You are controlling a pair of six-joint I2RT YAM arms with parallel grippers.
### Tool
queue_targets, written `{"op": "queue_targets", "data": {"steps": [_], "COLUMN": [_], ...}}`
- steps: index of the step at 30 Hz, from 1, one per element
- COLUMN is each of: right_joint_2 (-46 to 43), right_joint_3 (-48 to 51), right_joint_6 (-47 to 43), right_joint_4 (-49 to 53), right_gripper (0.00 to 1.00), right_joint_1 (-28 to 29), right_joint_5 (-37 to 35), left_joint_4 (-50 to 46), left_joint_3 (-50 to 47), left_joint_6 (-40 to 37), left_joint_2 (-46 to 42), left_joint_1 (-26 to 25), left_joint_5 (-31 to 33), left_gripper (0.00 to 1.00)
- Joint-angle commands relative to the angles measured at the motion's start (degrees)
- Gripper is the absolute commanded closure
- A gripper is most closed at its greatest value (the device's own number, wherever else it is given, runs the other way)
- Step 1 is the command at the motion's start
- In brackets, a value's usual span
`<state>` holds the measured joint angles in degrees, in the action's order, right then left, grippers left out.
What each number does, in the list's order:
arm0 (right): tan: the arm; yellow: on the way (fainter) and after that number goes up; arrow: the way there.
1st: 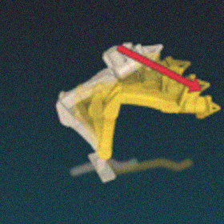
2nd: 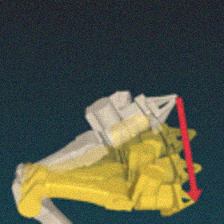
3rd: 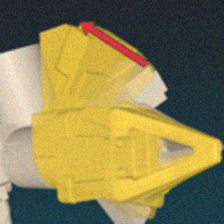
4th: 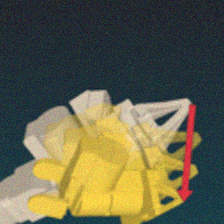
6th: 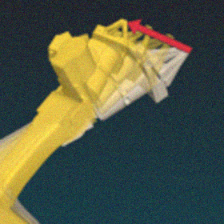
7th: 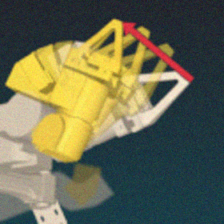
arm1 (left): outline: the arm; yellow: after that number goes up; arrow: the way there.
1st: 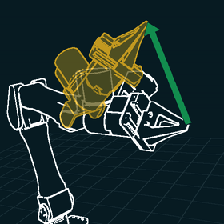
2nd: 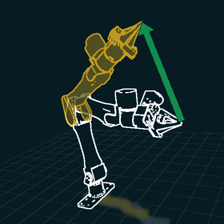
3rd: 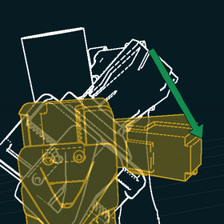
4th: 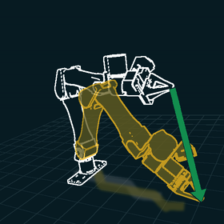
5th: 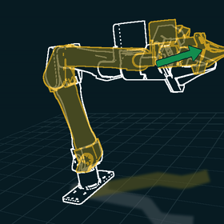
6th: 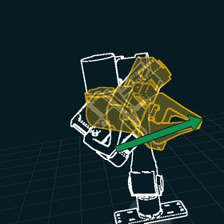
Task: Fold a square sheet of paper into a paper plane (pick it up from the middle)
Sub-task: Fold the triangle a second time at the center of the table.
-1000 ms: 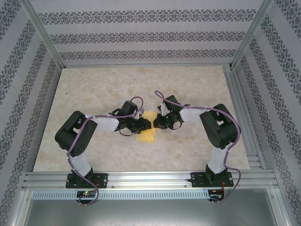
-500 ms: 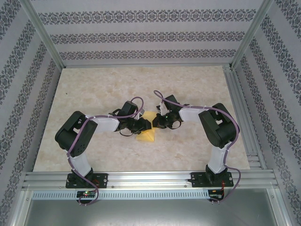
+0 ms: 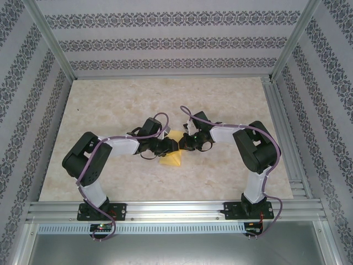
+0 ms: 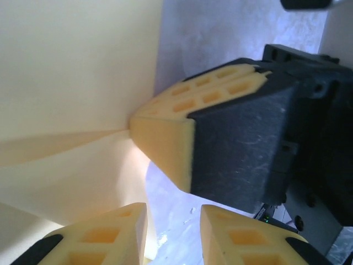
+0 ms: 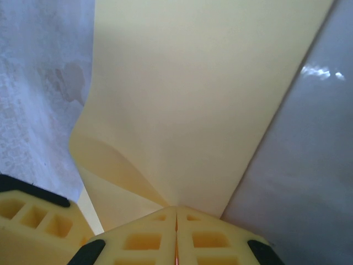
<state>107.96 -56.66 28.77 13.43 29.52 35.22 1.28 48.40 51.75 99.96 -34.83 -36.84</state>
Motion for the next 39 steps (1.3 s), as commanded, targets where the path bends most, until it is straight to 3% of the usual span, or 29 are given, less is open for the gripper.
{"op": "queue_targets", "data": {"steps": [1,39], "right_joint_2": [0.56,2.41], "right_joint_3": [-0.58,-1.54], "right_joint_6": [-0.89,-1.89], "right_joint_4": [-0.28,0.62], "right_gripper": [0.92,0.91], "right_joint_1": [0.45,0.72], "right_joint_5": [-0.24,-1.38], "left_joint_4": [0.99,-5.27], "left_joint_3": [0.91,1.13], "left_joint_6": [0.21,-1.65], "left_joint_2": [-0.54,3.04], "left_joint_1": [-1.38,-1.47], "left_joint_5": [-0.14,4.47], "left_gripper": [0.68,0.71]}}
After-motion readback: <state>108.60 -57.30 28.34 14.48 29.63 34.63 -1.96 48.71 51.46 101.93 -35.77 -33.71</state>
